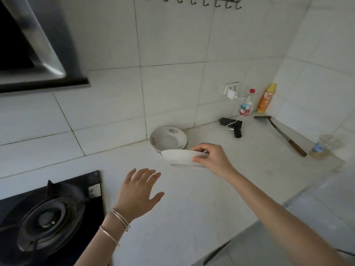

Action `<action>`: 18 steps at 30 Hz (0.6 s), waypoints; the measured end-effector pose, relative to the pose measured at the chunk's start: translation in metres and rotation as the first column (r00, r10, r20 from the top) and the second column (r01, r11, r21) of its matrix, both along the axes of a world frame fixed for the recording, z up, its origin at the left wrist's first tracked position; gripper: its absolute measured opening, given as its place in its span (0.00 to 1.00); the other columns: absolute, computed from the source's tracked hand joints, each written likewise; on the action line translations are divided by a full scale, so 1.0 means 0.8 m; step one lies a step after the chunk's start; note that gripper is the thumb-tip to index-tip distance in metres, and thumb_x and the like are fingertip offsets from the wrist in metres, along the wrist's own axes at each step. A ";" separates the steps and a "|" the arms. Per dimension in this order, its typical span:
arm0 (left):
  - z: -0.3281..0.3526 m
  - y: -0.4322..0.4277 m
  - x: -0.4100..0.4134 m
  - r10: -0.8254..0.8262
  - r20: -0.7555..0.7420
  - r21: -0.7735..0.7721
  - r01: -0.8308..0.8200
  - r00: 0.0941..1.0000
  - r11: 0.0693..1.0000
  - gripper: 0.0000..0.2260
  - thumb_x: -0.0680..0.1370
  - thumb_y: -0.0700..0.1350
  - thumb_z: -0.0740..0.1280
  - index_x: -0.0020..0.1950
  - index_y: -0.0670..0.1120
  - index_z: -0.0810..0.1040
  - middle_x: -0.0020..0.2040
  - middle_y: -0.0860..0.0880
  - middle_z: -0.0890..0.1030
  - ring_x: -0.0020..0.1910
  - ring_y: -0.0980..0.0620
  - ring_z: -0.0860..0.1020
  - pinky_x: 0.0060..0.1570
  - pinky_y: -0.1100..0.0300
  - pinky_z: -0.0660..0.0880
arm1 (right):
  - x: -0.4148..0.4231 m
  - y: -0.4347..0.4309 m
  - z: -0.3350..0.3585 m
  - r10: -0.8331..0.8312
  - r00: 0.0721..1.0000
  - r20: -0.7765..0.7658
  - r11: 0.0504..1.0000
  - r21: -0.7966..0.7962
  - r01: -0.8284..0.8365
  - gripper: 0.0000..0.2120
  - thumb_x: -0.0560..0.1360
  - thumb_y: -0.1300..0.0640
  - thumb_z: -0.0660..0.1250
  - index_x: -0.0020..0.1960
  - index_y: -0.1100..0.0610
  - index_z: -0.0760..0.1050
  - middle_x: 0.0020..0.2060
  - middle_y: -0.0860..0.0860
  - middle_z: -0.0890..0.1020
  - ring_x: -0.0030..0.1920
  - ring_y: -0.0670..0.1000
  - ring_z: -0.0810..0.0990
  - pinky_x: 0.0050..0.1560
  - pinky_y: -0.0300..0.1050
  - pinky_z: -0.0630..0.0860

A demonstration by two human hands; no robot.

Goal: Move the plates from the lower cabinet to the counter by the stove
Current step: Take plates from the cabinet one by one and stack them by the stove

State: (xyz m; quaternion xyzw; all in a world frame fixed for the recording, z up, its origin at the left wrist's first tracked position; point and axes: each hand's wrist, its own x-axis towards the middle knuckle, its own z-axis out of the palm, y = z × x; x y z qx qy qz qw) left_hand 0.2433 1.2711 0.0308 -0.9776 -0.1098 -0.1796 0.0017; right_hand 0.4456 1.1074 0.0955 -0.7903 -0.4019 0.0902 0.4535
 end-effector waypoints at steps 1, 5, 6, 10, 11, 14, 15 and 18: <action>0.000 0.005 0.016 0.016 -0.001 0.006 -0.016 1.000 1.000 0.26 0.71 0.63 0.57 0.57 0.48 0.81 0.54 0.51 0.82 0.54 0.47 0.80 0.57 0.44 0.73 | 0.020 0.013 -0.003 0.010 1.000 0.014 1.000 0.004 -0.010 0.11 0.65 0.67 0.74 0.46 0.60 0.82 0.39 0.45 0.81 0.37 0.31 0.75 0.41 0.25 0.68; -0.004 0.024 0.070 0.119 -0.015 -0.018 -0.119 0.993 0.993 0.26 0.71 0.63 0.56 0.57 0.48 0.81 0.54 0.51 0.82 0.54 0.47 0.80 0.56 0.45 0.74 | 0.098 0.068 -0.025 0.052 0.997 0.049 0.998 0.016 -0.053 0.10 0.65 0.67 0.74 0.46 0.60 0.82 0.40 0.48 0.82 0.37 0.31 0.76 0.42 0.25 0.68; -0.005 0.026 0.082 0.153 -0.016 -0.026 -0.153 0.988 0.988 0.26 0.71 0.63 0.56 0.57 0.48 0.81 0.54 0.51 0.82 0.54 0.47 0.80 0.56 0.45 0.74 | 0.115 0.081 -0.032 0.067 0.996 0.057 0.998 0.013 -0.068 0.10 0.65 0.67 0.74 0.46 0.60 0.82 0.40 0.49 0.83 0.37 0.31 0.76 0.41 0.25 0.68; -0.015 0.034 0.121 0.253 -0.009 -0.062 -0.253 0.967 0.965 0.26 0.71 0.62 0.57 0.57 0.48 0.81 0.54 0.50 0.82 0.54 0.46 0.80 0.55 0.45 0.74 | 0.166 0.126 -0.068 0.146 0.980 0.136 0.989 -0.001 -0.147 0.10 0.64 0.69 0.72 0.44 0.60 0.82 0.38 0.46 0.82 0.38 0.30 0.76 0.41 0.23 0.68; -0.019 0.035 0.128 0.278 -0.013 -0.075 -0.278 0.961 0.958 0.26 0.70 0.62 0.57 0.56 0.48 0.81 0.54 0.50 0.82 0.54 0.46 0.80 0.54 0.45 0.75 | 0.174 0.136 -0.079 0.158 0.976 0.149 0.987 -0.008 -0.158 0.10 0.64 0.69 0.72 0.43 0.59 0.82 0.38 0.46 0.83 0.39 0.33 0.77 0.41 0.25 0.69; -0.036 0.040 0.145 0.332 -0.049 -0.103 -0.335 0.942 0.936 0.25 0.70 0.62 0.57 0.55 0.48 0.81 0.52 0.50 0.83 0.52 0.46 0.81 0.53 0.45 0.76 | 0.190 0.161 -0.113 0.189 0.963 0.191 0.982 -0.038 -0.185 0.09 0.65 0.66 0.72 0.44 0.57 0.82 0.41 0.49 0.84 0.41 0.43 0.79 0.43 0.39 0.74; -0.042 0.043 0.149 0.340 -0.068 -0.108 -0.345 0.938 0.932 0.25 0.70 0.62 0.57 0.55 0.48 0.82 0.52 0.50 0.83 0.52 0.46 0.81 0.52 0.45 0.76 | 0.194 0.168 -0.122 0.195 0.960 0.202 0.981 -0.046 -0.190 0.09 0.65 0.66 0.72 0.44 0.56 0.81 0.41 0.49 0.84 0.42 0.47 0.80 0.43 0.42 0.75; -0.055 0.057 0.158 0.367 -0.104 -0.119 -0.378 0.924 0.918 0.25 0.70 0.62 0.57 0.55 0.48 0.81 0.52 0.50 0.83 0.52 0.47 0.81 0.52 0.45 0.76 | 0.201 0.184 -0.143 0.231 0.942 0.245 0.973 -0.054 -0.225 0.08 0.65 0.66 0.72 0.42 0.57 0.81 0.41 0.49 0.84 0.43 0.49 0.80 0.44 0.44 0.75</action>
